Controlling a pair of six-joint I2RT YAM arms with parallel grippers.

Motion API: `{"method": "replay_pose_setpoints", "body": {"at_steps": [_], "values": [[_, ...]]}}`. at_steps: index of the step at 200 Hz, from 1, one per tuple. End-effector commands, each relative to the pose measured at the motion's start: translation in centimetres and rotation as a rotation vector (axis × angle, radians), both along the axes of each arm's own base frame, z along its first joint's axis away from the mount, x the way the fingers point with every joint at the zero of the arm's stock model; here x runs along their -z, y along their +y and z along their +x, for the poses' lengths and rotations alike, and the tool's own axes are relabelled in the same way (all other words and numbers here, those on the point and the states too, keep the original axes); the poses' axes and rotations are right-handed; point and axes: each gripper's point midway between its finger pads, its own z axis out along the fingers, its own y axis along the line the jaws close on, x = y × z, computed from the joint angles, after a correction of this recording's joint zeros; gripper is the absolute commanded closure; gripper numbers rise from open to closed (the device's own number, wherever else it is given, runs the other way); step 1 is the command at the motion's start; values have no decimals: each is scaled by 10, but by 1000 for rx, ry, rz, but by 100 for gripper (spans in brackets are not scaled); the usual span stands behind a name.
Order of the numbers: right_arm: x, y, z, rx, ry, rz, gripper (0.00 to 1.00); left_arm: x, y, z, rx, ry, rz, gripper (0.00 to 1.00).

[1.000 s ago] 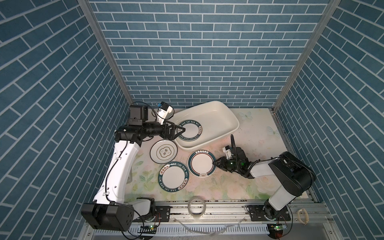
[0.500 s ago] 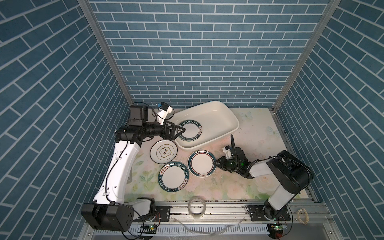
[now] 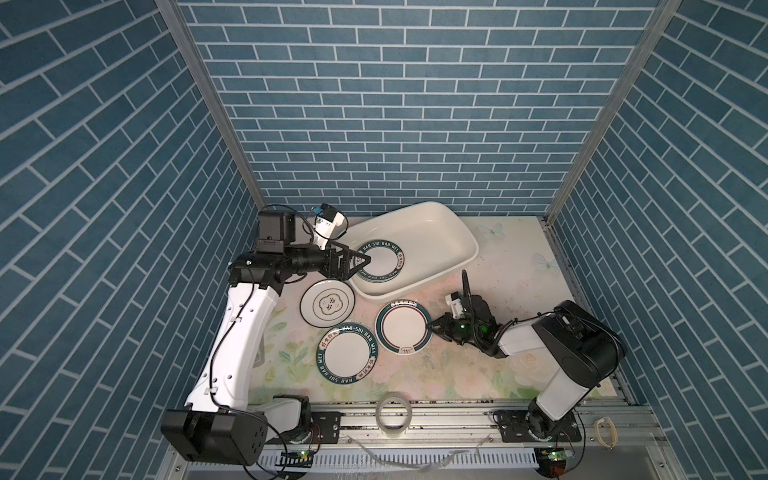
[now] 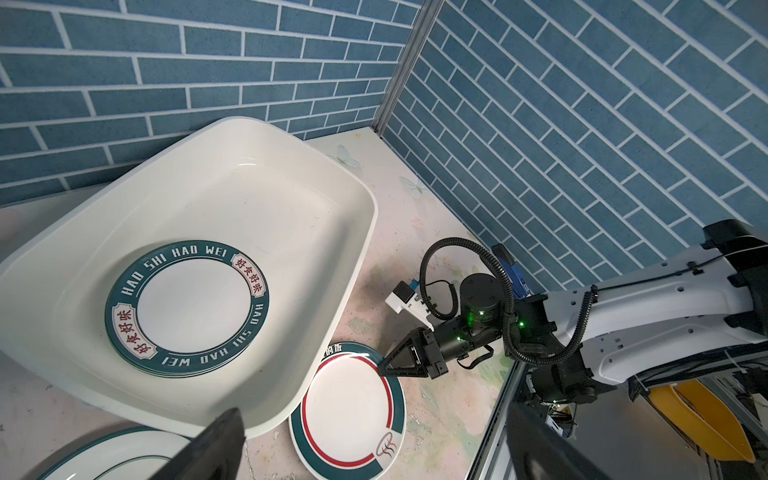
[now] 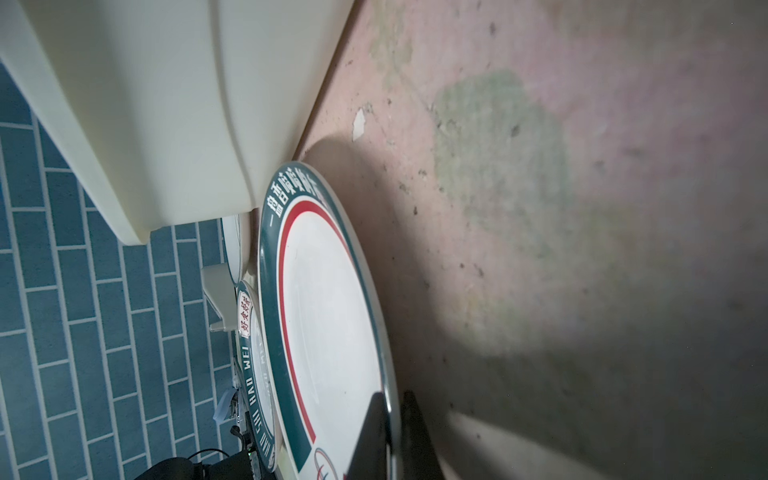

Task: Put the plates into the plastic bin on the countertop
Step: 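Pinch the red-ring plate's edge with the right gripper and tilt it up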

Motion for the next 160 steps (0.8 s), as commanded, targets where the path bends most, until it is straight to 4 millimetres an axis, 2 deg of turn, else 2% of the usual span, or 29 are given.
{"method": "replay_pose_setpoints", "body": {"at_steps": [1,16,101,160], "values": [[25,-15,-14,23,72,-81,97,-5,-3,-6,19,-16,-13,0],[22,-15,-14,22,65,-74,100,-5,-3,-6,18,-18,-14,0],[1,-12,-14,19,37,-3,100,-9,-4,-5,17,-12,-32,0],[-13,-26,-17,39,23,8,100,-11,-2,0,2,-18,-14,1]]}}
